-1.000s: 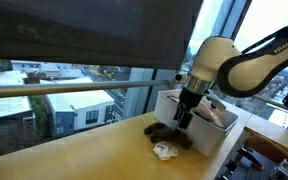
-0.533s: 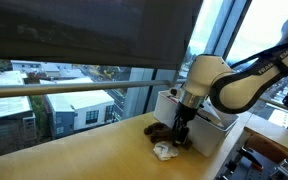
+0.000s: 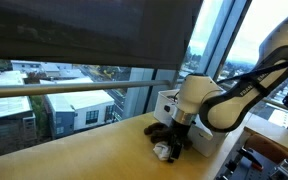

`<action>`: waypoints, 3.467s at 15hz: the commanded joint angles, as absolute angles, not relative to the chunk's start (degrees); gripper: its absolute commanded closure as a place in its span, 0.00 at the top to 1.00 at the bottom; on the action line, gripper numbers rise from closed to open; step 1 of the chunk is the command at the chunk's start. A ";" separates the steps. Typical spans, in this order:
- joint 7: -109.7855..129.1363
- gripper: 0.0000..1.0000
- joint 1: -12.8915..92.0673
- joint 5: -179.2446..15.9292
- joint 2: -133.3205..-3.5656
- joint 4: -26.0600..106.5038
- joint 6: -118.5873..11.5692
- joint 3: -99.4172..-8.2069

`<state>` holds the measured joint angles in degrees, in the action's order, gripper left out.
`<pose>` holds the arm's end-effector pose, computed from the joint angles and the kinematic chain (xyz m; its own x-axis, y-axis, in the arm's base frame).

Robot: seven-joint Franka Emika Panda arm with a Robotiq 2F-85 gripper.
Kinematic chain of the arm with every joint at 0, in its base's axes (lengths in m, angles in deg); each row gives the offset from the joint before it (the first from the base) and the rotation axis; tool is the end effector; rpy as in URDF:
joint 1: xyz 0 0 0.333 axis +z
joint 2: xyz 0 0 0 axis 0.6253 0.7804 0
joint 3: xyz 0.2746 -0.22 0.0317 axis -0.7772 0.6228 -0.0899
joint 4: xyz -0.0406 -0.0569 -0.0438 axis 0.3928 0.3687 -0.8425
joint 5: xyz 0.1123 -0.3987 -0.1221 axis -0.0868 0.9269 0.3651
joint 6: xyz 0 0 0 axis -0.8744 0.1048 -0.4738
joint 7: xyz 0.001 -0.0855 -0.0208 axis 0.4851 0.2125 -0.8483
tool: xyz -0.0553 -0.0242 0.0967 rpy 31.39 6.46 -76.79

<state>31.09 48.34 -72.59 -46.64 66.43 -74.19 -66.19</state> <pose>0.5783 0.1988 0.0900 0.7182 0.6957 -0.0113 0.6957 -0.7183 -0.0101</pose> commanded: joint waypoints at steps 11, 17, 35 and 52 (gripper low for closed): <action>30.52 0.29 47.01 -72.86 -45.66 65.84 -75.39 -67.03; 29.77 0.00 47.46 -72.73 -48.01 67.85 -75.33 -67.15; 33.90 0.03 39.89 -74.69 -78.40 67.02 -63.72 -63.23; 33.92 0.03 37.17 -73.55 -76.48 67.19 -64.11 -58.63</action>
<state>33.17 37.35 -73.22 -76.47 67.52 -64.33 -59.09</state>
